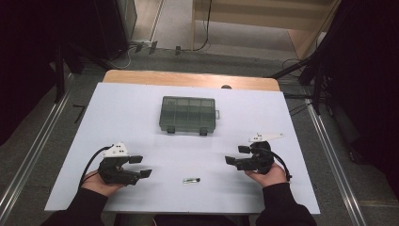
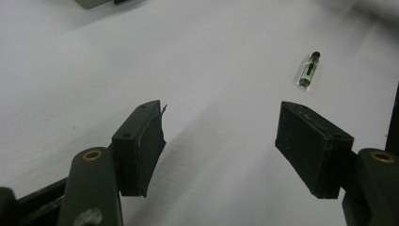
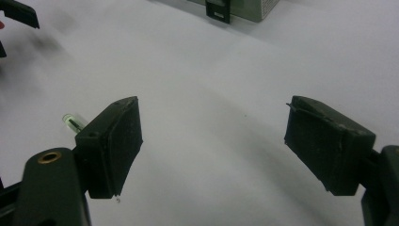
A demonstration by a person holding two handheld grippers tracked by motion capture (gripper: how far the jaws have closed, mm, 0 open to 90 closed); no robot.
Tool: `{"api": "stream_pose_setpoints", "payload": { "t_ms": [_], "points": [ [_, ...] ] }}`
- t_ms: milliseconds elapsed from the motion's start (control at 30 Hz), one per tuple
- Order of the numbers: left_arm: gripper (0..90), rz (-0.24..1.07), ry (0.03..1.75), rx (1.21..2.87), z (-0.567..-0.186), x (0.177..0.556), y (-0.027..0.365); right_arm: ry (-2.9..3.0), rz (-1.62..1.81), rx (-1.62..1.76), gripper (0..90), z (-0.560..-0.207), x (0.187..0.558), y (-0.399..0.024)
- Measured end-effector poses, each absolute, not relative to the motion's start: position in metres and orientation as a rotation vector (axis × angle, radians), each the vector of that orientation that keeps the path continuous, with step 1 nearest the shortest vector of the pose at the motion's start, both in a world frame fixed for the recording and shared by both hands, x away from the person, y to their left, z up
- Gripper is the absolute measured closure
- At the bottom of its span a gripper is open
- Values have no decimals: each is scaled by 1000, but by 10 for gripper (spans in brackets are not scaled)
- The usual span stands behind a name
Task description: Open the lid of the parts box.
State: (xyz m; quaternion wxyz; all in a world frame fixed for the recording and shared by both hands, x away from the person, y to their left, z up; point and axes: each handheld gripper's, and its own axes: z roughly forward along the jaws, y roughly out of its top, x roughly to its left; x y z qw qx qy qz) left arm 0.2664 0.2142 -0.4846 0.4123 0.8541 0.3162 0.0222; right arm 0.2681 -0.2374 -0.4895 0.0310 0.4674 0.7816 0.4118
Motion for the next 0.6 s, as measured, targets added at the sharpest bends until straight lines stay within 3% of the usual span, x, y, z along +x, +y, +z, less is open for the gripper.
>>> {"api": "stream_pose_setpoints", "payload": {
  "t_ms": [600],
  "points": [
    [320, 50, 798, 2148, -485, 266, 215, 2372, 1257, 1457, 216, -489, 292, -240]
  ]
}}
